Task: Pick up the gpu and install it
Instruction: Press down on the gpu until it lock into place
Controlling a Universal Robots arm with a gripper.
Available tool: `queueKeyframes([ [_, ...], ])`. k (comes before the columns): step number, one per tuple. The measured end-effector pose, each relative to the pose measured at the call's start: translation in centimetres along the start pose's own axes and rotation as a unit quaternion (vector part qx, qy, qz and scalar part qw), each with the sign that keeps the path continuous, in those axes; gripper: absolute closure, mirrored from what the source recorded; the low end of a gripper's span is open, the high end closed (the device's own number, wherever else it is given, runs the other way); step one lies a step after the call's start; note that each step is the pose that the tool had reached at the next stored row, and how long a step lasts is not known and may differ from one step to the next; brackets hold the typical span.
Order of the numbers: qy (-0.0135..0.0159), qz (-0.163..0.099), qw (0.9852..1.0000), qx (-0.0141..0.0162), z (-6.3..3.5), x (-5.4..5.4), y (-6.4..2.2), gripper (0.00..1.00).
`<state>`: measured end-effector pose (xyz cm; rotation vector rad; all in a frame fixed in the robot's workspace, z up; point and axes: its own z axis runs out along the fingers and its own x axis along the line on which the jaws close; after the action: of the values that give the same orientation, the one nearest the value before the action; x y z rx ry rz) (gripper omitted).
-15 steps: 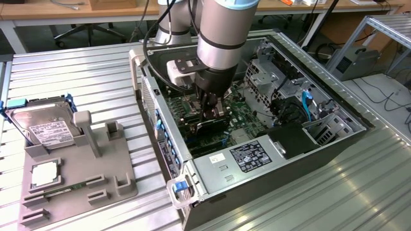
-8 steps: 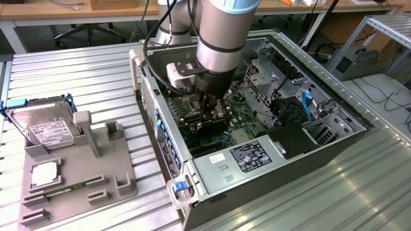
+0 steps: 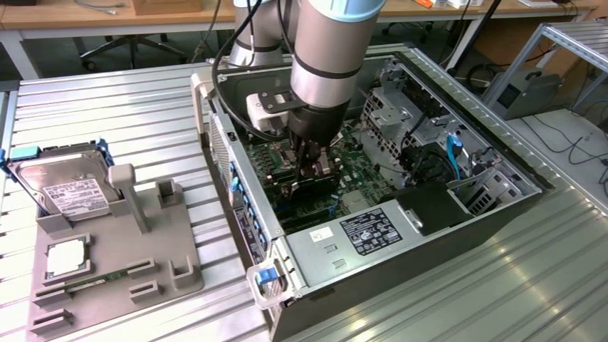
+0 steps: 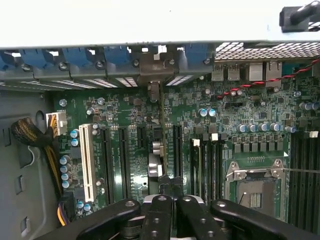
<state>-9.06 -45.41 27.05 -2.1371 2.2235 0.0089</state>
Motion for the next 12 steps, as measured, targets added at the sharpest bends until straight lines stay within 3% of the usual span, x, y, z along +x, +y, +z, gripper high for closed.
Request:
queueKeyframes([
  [12,-0.0002,0.000,1.0000,0.0001,0.08,0.01,0.22,0.89],
])
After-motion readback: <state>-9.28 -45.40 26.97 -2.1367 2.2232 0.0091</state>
